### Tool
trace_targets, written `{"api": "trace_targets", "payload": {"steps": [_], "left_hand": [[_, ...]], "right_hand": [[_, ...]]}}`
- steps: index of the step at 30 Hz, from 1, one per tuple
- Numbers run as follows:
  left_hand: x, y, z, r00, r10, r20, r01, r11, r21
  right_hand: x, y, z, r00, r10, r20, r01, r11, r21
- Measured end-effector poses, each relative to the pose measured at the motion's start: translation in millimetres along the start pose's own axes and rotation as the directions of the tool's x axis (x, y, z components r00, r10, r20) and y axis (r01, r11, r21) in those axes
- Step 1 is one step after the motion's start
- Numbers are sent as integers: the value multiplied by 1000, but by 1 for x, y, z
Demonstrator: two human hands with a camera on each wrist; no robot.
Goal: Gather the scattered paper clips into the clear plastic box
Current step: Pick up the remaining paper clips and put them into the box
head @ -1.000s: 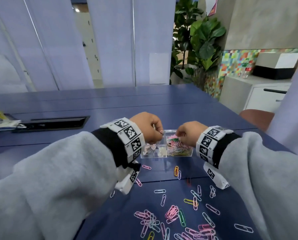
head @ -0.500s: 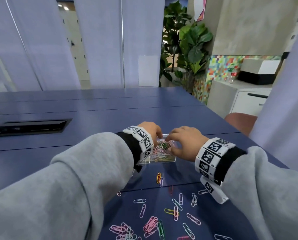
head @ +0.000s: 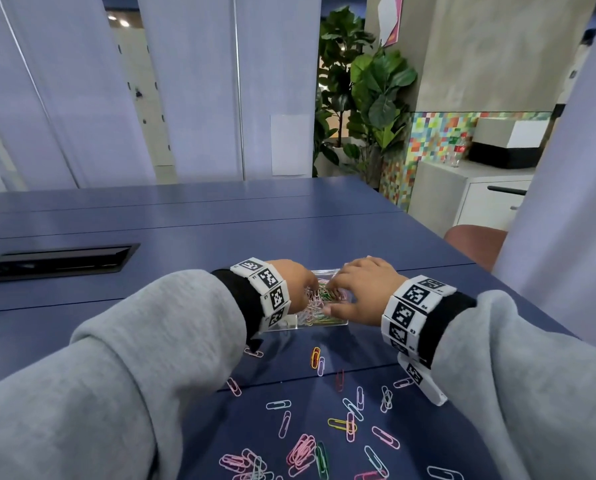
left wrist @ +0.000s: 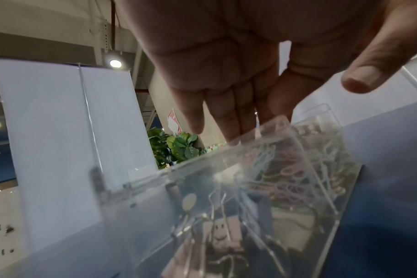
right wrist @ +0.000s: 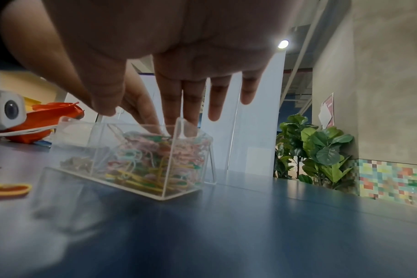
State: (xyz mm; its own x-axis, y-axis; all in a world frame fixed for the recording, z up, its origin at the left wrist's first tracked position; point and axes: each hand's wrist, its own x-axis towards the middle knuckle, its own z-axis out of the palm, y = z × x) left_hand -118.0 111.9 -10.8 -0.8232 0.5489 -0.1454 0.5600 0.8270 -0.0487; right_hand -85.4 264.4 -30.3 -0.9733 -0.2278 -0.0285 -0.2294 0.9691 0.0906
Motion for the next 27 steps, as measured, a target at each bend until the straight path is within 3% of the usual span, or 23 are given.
{"api": "trace_targets", "payload": {"steps": [3,7,10,15,27], "left_hand": [[2,2,4,1000,-11,-6,11,998,-57],[3,-2,4,999,10,-48,-16,991,-133],[3,-8,4,995,52,-91,-59,995,-77],[2,-6,5,996,79,-30,-74,988,134],[2,-5,9,1000,-4,15,2,993,115]], "right_hand": [[3,-4,4,999,16,43,-17,999,33],[1,-1,-3,1000,14,-25,-12,996,86],[-3,8,-6,997,-19,-74,25,996,86],[-3,8,-3,998,-38,51,37,999,11],[-3,3,-6,994,-72,77,62,991,121]]}}
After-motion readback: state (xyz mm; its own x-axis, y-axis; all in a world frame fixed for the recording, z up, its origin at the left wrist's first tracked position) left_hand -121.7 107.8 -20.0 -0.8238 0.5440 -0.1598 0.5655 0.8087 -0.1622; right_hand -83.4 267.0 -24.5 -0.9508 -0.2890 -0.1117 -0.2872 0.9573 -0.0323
